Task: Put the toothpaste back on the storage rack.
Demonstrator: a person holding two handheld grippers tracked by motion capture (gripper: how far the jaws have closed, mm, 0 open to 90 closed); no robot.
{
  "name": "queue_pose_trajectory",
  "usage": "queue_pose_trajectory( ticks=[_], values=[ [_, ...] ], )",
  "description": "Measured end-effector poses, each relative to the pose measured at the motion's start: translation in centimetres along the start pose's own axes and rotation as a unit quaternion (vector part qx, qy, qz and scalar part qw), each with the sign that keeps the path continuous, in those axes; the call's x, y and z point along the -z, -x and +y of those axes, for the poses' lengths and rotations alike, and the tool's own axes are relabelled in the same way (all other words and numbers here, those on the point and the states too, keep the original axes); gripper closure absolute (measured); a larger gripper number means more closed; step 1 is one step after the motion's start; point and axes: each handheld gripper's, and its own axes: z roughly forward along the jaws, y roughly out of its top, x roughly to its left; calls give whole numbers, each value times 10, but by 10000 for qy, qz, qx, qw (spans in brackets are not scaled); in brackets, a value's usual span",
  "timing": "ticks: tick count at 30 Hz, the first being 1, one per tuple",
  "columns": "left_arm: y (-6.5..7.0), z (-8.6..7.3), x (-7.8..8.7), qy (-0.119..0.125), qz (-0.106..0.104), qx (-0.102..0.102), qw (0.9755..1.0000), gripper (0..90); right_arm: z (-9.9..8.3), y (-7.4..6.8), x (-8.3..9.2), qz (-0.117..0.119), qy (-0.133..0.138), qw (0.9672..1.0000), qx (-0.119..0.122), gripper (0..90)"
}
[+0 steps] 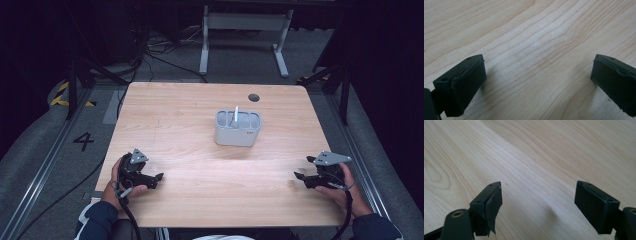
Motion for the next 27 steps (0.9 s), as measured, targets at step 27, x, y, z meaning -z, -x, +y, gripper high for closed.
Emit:
queue_pose_trajectory(
  ticks=[27],
  values=[
    [1,0,1,-36,12,7,10000,5,-46,16,11,32,103,9946,-1033,185]
  ],
)
